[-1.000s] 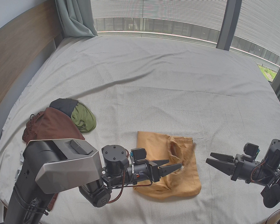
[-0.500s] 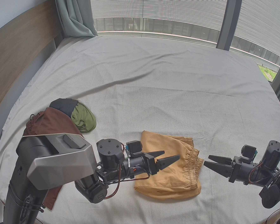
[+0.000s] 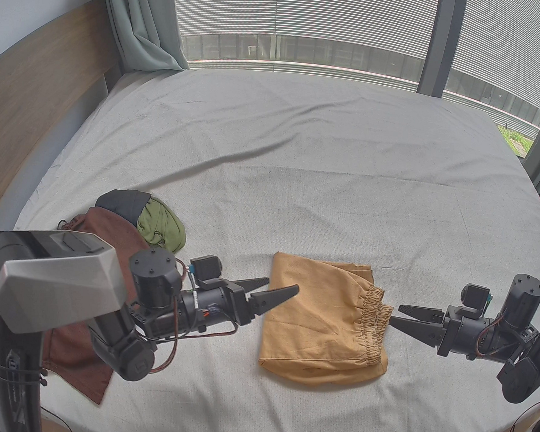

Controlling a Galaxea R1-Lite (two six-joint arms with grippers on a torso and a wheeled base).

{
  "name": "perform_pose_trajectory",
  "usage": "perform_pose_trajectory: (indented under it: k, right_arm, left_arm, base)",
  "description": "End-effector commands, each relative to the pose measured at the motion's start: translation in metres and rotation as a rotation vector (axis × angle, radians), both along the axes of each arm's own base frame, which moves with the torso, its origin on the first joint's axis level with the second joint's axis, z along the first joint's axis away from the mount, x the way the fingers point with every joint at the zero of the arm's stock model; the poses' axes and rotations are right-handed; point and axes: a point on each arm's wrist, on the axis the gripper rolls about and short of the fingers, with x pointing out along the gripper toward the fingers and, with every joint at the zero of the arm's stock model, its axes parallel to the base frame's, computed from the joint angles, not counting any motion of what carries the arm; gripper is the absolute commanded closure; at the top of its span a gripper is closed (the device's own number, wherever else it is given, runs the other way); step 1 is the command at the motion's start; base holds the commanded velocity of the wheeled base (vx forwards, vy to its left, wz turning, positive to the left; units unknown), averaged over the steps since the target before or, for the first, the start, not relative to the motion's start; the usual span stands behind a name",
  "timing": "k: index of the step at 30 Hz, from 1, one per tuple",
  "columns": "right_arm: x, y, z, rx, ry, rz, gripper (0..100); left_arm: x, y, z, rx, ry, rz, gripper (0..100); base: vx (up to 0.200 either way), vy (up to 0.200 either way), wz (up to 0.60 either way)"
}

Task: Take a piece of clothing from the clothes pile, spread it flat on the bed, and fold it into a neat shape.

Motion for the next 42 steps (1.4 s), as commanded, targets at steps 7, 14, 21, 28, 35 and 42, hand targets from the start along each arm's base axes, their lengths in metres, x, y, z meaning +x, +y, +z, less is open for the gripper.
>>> perform_pose_trajectory:
  k: [7, 14, 21, 28, 35, 42]
  right_arm:
    - [0.0, 0.001, -0.001, -0.001, 0.007, 0.004, 0]
    - [-0.003, 0.005, -0.004, -0.004, 0.02, 0.024, 0]
    - [-0.004, 0.007, -0.013, -0.043, 0.018, 0.04, 0]
    - [-0.004, 0.006, -0.014, -0.046, 0.02, 0.038, 0]
    - [-0.003, 0.005, -0.019, -0.049, 0.038, 0.032, 0]
    - [-0.002, 0.004, -0.027, -0.064, 0.061, 0.031, 0]
  left_arm:
    - [-0.006, 0.061, 0.029, 0.044, -0.092, 0.116, 0]
    - [-0.027, 0.106, 0.037, 0.105, -0.127, 0.113, 0]
    - [-0.042, 0.138, 0.036, 0.176, -0.174, 0.141, 0]
    - [-0.047, 0.149, 0.03, 0.237, -0.221, 0.152, 0]
    - [-0.053, 0.163, 0.019, 0.301, -0.254, 0.13, 0]
    - [-0.043, 0.177, 0.008, 0.364, -0.372, 0.079, 0]
  base:
    - [0.0, 0.0, 0.0]
    - [0.0, 0.0, 0.0]
    - [0.0, 0.0, 0.0]
    - [0.0, 0.0, 0.0]
    - [0.0, 0.0, 0.0]
    - [0.0, 0.0, 0.0]
